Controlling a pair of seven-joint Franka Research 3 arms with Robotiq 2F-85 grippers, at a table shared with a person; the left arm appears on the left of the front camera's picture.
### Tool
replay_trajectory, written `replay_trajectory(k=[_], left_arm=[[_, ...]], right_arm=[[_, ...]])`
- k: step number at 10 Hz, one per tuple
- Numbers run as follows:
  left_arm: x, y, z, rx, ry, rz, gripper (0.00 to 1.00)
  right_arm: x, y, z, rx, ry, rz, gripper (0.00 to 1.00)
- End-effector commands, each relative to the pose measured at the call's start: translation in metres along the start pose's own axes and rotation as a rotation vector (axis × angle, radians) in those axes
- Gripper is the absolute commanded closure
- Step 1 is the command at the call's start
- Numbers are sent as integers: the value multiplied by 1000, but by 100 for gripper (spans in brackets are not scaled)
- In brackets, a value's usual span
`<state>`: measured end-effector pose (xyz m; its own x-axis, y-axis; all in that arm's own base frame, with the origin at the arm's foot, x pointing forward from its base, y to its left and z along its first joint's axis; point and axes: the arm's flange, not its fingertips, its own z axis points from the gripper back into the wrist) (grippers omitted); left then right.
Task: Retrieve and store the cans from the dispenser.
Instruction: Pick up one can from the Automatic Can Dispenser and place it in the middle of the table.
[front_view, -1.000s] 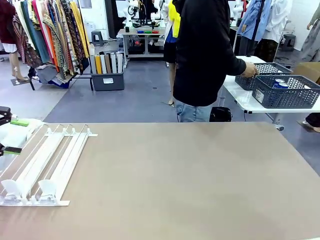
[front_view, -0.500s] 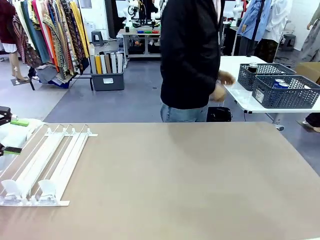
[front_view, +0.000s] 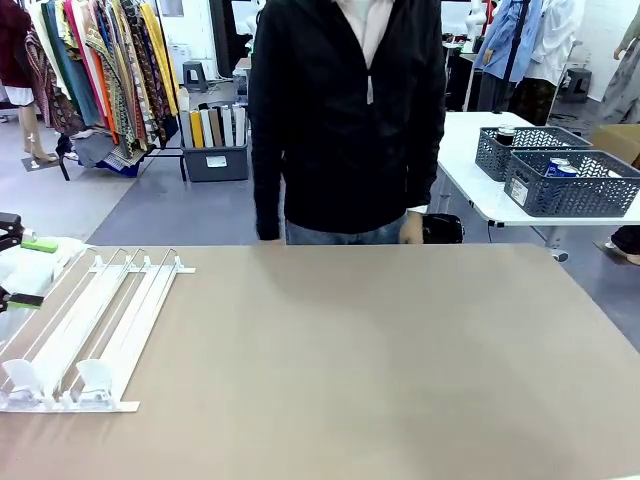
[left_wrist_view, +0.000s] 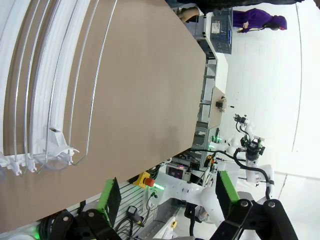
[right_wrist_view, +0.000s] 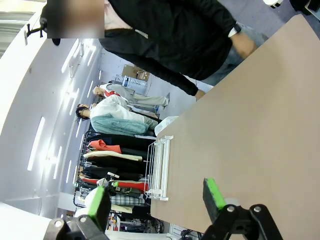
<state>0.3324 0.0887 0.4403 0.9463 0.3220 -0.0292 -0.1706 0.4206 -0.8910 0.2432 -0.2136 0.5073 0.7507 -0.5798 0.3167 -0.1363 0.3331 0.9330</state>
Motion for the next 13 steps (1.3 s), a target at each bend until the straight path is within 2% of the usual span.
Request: replay_trajectory(k=[1,13], left_arm=[[-2,0,1,5,7,-6,0],[-2,0,1,5,7,-6,0]], right_arm=[[1,1,-2,27,-14,21,0],[1,1,-2,27,-14,21,0]])
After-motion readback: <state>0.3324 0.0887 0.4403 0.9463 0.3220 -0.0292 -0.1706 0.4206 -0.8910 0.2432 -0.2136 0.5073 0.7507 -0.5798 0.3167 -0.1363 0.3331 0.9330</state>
